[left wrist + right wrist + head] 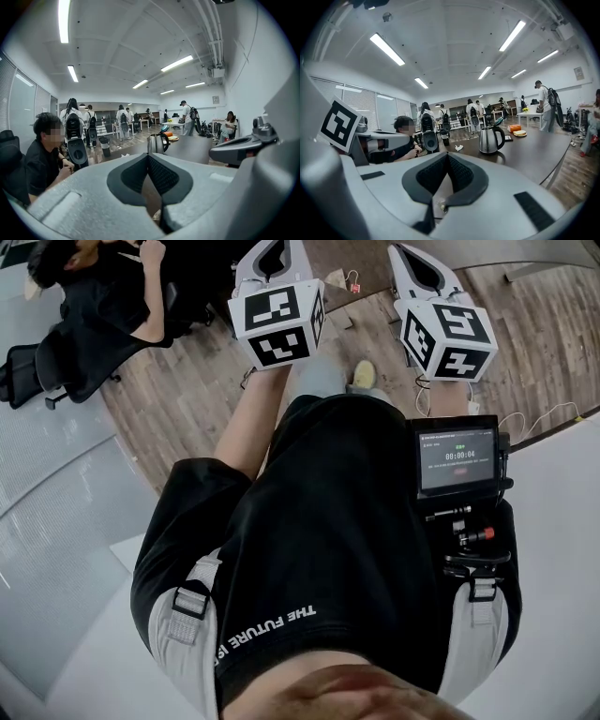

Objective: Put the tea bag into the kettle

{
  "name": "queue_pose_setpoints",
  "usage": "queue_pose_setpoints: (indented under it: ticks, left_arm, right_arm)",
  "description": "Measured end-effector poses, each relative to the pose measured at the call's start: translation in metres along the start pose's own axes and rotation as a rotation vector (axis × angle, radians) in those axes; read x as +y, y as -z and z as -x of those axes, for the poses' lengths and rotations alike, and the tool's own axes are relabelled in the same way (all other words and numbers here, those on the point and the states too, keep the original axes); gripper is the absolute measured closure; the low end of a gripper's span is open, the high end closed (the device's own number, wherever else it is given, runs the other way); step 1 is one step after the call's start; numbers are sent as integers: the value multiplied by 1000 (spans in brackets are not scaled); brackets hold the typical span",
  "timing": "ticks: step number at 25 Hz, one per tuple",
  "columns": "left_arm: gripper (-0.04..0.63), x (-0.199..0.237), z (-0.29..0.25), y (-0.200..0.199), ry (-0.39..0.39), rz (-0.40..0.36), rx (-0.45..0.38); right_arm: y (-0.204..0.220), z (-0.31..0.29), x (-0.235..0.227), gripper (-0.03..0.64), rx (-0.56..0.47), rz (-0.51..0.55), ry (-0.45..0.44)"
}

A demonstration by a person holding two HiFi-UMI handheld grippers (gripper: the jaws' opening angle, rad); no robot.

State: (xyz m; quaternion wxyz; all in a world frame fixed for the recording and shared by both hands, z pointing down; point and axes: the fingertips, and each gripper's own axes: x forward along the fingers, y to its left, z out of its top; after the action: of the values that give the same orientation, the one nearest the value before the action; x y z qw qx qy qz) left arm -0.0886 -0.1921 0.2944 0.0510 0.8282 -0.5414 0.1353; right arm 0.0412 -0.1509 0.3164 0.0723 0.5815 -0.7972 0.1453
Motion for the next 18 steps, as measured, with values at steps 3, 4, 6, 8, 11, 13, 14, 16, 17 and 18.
queue_pose_setpoints:
  ticks: [3, 4, 6, 8, 11, 13, 14, 16, 17, 18]
  left_arm:
    - [591, -1, 0, 0, -1, -6, 4]
    - [591, -1, 1, 0, 0, -8, 5]
    - [591, -2, 0, -1, 4, -12, 6]
    - [591, -3, -1, -3, 9, -14, 6]
    - [591, -2, -3, -4, 14, -13, 7]
    - [591, -3, -4, -5, 18, -13, 6]
    - [591, -4, -5, -5, 20, -12, 5]
    - [591, -4, -5, -4, 20, -9, 4]
    - [591, -4, -5, -2, 19, -5, 6]
    - [591, -3, -4, -1, 16, -2, 8]
  right_arm:
    - [0, 0, 1, 612, 3, 1, -3]
    - [0, 0, 1, 612, 4, -1, -4]
    - [1, 0, 1, 612, 6, -4, -4]
    - [1, 0, 0, 612, 7, -3, 2]
    - [2, -1, -1, 612, 13, 2, 10]
    - [2, -1, -2, 612, 15, 1, 13]
    - [2, -1, -2, 612, 15, 2, 14]
    - [4, 0, -2, 612, 19, 7, 12]
    - [5, 0, -1, 612, 23, 10, 9]
    - [7, 0, 0, 612, 27, 13, 8]
